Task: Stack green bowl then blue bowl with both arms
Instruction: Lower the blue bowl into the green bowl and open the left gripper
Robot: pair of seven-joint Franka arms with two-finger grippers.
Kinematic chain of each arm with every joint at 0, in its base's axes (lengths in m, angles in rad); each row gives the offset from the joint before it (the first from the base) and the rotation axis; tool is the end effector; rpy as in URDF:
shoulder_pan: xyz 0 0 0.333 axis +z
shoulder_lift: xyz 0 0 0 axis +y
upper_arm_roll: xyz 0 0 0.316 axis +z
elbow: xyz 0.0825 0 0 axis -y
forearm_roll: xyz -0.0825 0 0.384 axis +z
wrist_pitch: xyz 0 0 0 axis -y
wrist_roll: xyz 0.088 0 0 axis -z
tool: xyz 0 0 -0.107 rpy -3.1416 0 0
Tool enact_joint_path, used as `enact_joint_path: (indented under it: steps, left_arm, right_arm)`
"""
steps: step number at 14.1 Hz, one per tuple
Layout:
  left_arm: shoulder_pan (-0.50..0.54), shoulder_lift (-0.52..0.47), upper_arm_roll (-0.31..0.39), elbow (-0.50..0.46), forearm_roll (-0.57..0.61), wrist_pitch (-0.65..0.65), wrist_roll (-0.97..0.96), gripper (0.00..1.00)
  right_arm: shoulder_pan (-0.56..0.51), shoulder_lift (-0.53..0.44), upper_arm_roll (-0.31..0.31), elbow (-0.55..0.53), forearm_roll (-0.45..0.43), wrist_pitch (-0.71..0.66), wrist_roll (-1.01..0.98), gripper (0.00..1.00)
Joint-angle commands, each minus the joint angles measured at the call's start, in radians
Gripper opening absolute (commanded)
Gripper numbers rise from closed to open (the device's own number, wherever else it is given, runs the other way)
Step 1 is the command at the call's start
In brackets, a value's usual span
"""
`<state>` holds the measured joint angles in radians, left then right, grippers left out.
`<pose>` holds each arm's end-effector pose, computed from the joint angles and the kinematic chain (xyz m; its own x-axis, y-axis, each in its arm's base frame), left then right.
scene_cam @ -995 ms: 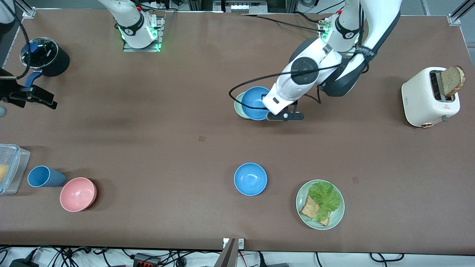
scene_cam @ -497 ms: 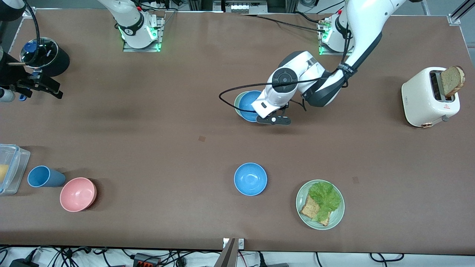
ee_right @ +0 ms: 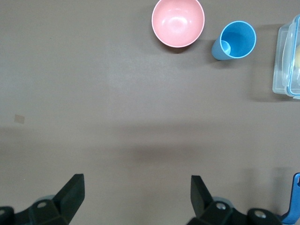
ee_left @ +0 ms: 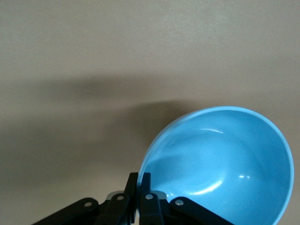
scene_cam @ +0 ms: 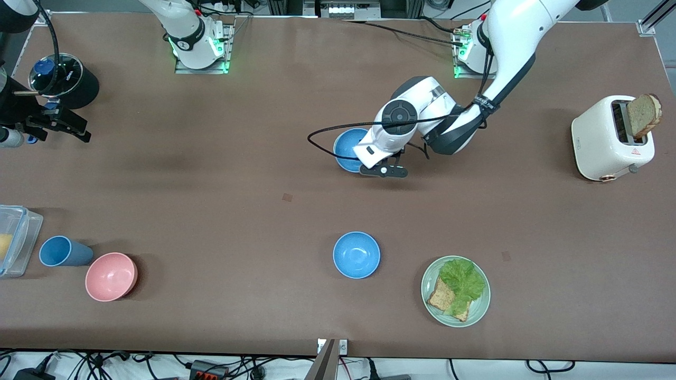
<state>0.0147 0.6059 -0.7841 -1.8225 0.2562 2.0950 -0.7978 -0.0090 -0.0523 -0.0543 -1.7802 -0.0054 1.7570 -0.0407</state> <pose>0.4825 -0.4001 0.2734 0.9684 -0.0630 -0.2413 -0.0506 -0.9971 0.0573 0.5480 -0.0358 0.5698 0.9993 -0.0216 0.0289 -0.0217 -0.9998 0.0037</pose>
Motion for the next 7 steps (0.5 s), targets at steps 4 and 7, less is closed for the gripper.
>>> enact_joint_path:
  steps: [4, 7]
  left_arm:
    - [-0.012, 0.029, 0.000, 0.019, 0.032, -0.003, -0.034, 0.00]
    - [-0.022, 0.032, 0.003, 0.012, 0.034, -0.003, -0.035, 0.00]
  right_arm:
    - [-0.009, 0.000, 0.010, 0.025, -0.004, -0.037, -0.018, 1.00]
    - [-0.009, 0.002, 0.010, 0.035, -0.004, -0.053, -0.016, 1.00]
